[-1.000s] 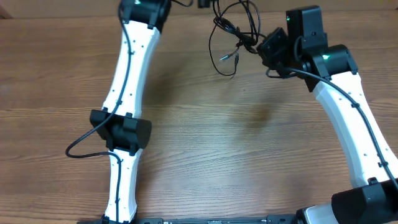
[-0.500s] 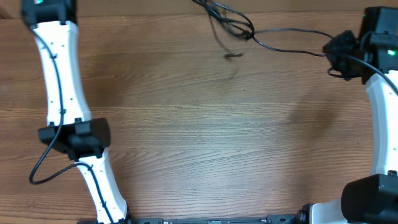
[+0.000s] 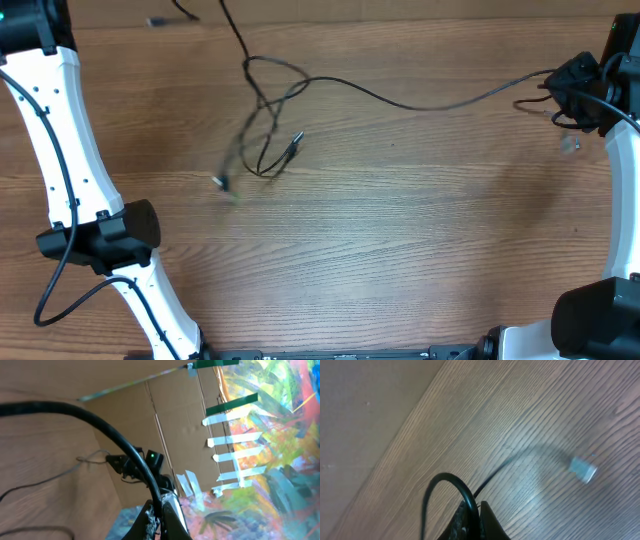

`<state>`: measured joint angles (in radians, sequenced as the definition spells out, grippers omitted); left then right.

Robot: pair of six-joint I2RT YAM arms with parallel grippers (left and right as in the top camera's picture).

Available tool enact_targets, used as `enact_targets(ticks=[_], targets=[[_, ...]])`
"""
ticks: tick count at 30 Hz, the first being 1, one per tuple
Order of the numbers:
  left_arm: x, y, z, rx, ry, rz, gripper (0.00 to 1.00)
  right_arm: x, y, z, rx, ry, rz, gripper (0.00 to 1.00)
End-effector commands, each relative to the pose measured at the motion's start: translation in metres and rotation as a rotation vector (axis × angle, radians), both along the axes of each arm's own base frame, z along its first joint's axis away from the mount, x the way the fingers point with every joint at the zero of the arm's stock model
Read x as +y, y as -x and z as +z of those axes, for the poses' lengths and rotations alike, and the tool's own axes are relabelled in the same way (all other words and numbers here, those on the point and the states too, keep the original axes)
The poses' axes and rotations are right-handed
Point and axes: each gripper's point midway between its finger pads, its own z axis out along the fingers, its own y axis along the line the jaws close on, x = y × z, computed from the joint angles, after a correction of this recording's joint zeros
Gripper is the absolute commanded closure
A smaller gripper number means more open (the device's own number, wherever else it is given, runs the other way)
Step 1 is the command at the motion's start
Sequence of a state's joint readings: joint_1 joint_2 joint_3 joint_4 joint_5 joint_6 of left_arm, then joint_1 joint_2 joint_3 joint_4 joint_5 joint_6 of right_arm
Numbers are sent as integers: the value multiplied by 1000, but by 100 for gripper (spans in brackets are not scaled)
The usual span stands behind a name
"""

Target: Untangle cables

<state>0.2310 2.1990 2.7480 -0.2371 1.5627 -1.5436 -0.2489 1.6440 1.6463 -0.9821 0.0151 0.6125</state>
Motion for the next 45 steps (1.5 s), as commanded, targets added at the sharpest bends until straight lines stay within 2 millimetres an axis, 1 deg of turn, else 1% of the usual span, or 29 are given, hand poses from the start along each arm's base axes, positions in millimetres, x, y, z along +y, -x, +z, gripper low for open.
enact_targets(ticks=[1,3,4,5,8,9,11,12,14,15,16,17,18,20,22,23,24,25,26,28,30,32,35,39,42,45], targets=[[-10,26,26,-135,-35,-19,96,7,-1,1,-8,-6,37,96],[-22,29,36,-213,-37,-19,96,23,-4,8,-31,-38,86,96],[-30,31,43,-259,-33,-14,96,34,-6,12,-47,-44,134,96],[-41,34,52,-321,-21,-6,96,46,-8,19,-68,-43,184,96],[-63,35,76,-497,26,42,96,76,-10,38,-118,-21,278,96],[-69,33,83,-560,41,66,96,89,-10,47,-142,-1,325,96],[-79,26,93,-686,57,139,96,112,-9,66,-196,42,418,96],[-83,20,96,-740,59,183,96,128,-10,80,-242,80,484,96],[-92,-2,97,-805,36,317,96,159,-8,106,-338,163,618,96],[-95,-14,94,-821,8,389,96,174,-6,118,-385,196,673,96],[-97,-34,85,-816,-53,500,96,190,-4,132,-440,231,729,96],[-97,-48,77,-798,-105,579,96,201,-1,143,-481,262,762,96],[-94,-66,62,-768,-199,693,96,207,1,153,-516,289,766,96],[-82,-92,29,-714,-449,906,96,208,4,171,-561,345,705,96],[-62,-101,-5,-637,-728,1083,96,201,6,186,-592,409,629,96],[-47,-98,-19,-596,-885,1174,96,197,6,192,-604,431,597,96],[-26,-90,-33,-539,-1079,1284,96,193,6,200,-624,453,562,96],[-17,-84,-38,-512,-1161,1326,96,192,6,203,-633,458,551,96],[-2,-73,-45,-465,-1301,1386,96,191,5,207,-648,463,540,96],[23,-48,-55,-372,-1513,1461,96,191,4,213,-673,465,534,96],[37,-28,-63,-315,-1627,1445,96,191,3,223,-714,465,521,96],[47,-10,-68,-261,-1644,1420,96,191,2,235,-760,466,507,96],[67,18,-70,-163,-1578,1399,96,189,4,254,-816,486,494,96],[79,44,-71,-98,-1448,1274,96,173,11,281,-853,562,455,96],[78,56,-72,-79,-1357,1183,96,164,18,300,-879,618,440,96],[88,66,-77,-34,-1356,1169,96,163,25,315,-903,664,445,96]])
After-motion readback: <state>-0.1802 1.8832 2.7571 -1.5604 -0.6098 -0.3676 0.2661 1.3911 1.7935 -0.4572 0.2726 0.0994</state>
